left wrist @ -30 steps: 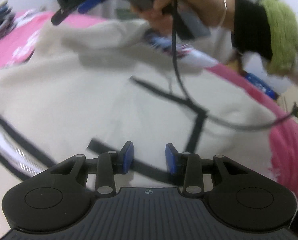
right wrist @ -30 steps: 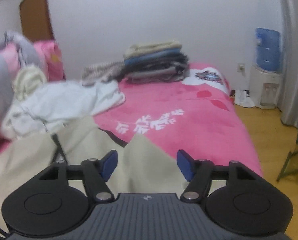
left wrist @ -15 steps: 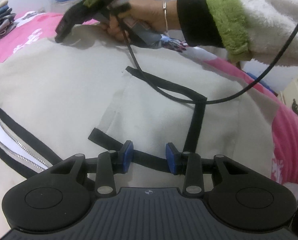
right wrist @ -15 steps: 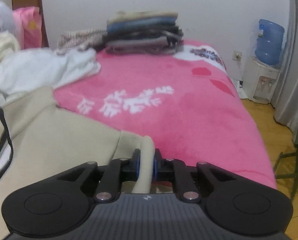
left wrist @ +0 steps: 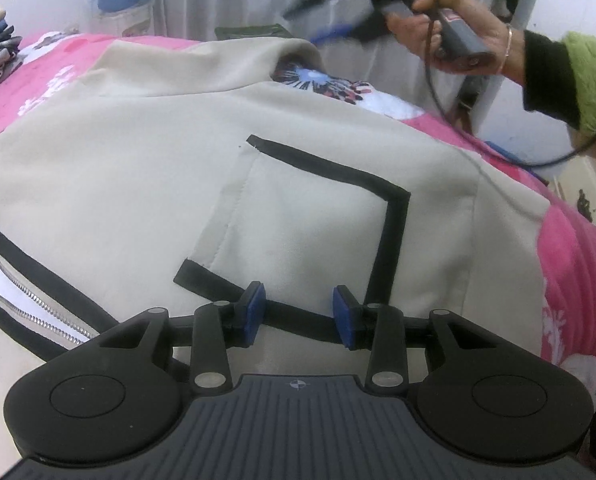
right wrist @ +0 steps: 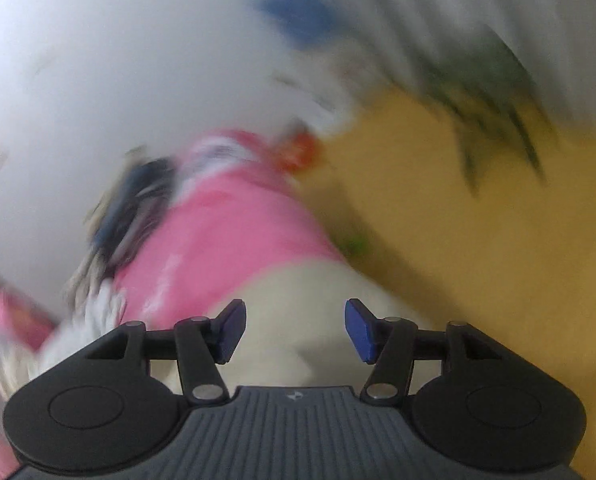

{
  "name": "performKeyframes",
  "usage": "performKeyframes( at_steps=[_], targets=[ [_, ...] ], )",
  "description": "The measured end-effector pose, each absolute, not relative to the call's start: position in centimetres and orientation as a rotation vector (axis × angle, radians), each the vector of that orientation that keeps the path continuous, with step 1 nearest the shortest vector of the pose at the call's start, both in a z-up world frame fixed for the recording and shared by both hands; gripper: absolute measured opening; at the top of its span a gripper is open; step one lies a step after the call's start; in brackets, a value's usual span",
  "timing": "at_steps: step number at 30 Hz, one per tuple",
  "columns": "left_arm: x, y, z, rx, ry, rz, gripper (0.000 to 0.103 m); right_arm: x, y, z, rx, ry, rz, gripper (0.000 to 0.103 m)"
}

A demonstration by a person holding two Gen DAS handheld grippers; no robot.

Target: Fold clothes

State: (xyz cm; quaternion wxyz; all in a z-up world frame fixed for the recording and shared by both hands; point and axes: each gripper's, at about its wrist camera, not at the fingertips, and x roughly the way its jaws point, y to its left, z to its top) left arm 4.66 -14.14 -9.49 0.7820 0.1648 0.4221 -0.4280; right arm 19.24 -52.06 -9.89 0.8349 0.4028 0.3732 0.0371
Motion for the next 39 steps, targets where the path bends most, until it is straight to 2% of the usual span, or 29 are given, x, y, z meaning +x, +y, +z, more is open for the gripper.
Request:
performKeyframes(
  at_steps=[4,8,14,20,28,31,34,39],
  targets=[
    [4.7,-14.5,-9.5,0.364,0.919,-0.911,0.038,17.2,-57.6,-17.4,1.462,0.804,-0.016,0.063],
    [5.0,-14.8,-8.9,0.354,0.939,-0.877,0.037,14.0,-58.3,-19.5,1.645,0.735,-0.166,0.066],
    [5.5,-12.8,-5.0,0.204,0.921,-0.754,0.038,11.4,-57.4,-13.2,1.455,0.511,-0.068,0.066],
    [2.2,-8.2,-1.9,0.235,0.978,-0.673,0.038,11.2,-49.6,-5.9,1.076,0.623,0.265,0.066],
    [-4.7,1.6,-1.2,0.112,1.014,-0.340,0.041,11.5,-34.5,-2.3,0.784,0.758,0.612,0.066],
    [-6.9,5.6,-0.9,0.017,0.973,-0.148,0.043,12.0,-25.9,-0.1,0.668,0.849,0.796,0.066],
    [-9.3,9.0,-0.5,-0.071,0.881,0.036,0.051,11.2,-17.1,2.9,0.501,0.913,0.996,0.066],
    [-12.9,12.8,0.4,-0.163,0.723,0.275,0.056,5.7,-2.9,9.9,0.158,0.885,1.317,0.071]
  ],
)
